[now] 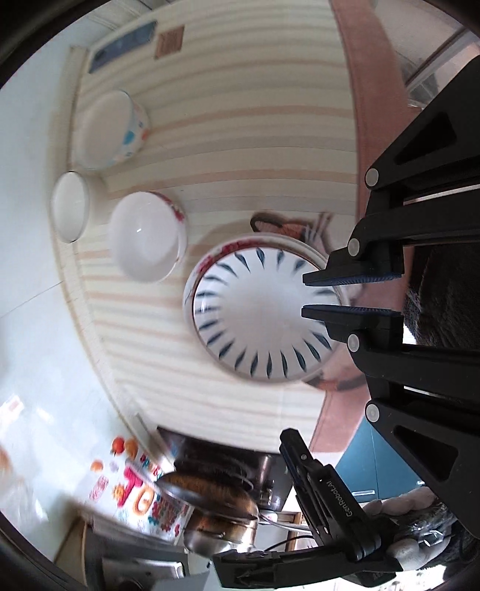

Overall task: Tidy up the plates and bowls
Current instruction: 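Lower the blue-striped plate onto the pink-flower plate stack with both tools, then open both tools and lift them off the plate stack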

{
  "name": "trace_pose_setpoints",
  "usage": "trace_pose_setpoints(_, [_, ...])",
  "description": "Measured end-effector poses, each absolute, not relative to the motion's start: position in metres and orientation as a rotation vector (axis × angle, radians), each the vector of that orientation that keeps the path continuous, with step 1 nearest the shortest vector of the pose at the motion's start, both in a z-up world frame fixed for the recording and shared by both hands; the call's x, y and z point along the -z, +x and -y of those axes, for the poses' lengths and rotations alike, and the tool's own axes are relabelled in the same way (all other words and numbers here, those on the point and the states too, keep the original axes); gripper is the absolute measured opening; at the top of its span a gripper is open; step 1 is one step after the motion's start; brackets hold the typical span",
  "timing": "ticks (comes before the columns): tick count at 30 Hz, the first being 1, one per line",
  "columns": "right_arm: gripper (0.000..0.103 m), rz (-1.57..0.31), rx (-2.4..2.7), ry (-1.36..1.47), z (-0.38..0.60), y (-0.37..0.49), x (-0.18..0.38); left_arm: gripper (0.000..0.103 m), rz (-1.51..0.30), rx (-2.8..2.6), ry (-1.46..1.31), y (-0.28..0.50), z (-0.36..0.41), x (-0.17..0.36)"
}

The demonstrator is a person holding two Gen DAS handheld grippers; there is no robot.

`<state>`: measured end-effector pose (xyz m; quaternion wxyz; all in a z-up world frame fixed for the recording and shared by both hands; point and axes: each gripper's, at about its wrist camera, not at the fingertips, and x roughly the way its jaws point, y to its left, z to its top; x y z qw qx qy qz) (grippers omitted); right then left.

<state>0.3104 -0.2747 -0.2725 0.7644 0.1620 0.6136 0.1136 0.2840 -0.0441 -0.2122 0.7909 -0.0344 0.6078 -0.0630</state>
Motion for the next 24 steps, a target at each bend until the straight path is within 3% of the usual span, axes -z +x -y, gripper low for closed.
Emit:
trace_pose_setpoints(8, [0.012, -1.22, -0.267, 0.352, 0.253, 0.251, 0.2, 0.021, -1.267, 0.204, -0.042, 0.249, 0.053, 0.173])
trace_pose_setpoints(16, [0.012, -1.193, -0.269, 0.396, 0.255, 0.223, 0.186, 0.023, -1.254, 0.209, -0.031, 0.244, 0.061, 0.169])
trace_pose_setpoints(18, [0.026, -1.205, -0.259, 0.405, 0.263, 0.228, 0.192, 0.026, -1.254, 0.2, -0.045, 0.251, 0.066, 0.173])
trace_pose_setpoints(19, [0.041, -1.21, -0.25, 0.416, 0.269, 0.232, 0.196, 0.026, -1.25, 0.195, -0.053, 0.26, 0.07, 0.176])
trace_pose_setpoints(20, [0.047, -1.204, -0.247, 0.432, 0.277, 0.237, 0.2, 0.026, -1.252, 0.188, -0.058, 0.266, 0.073, 0.179])
trace_pose_setpoints(24, [0.047, -1.214, -0.23, 0.46, 0.31, 0.267, 0.224, 0.026, -1.275, 0.148, -0.084, 0.312, 0.096, 0.201])
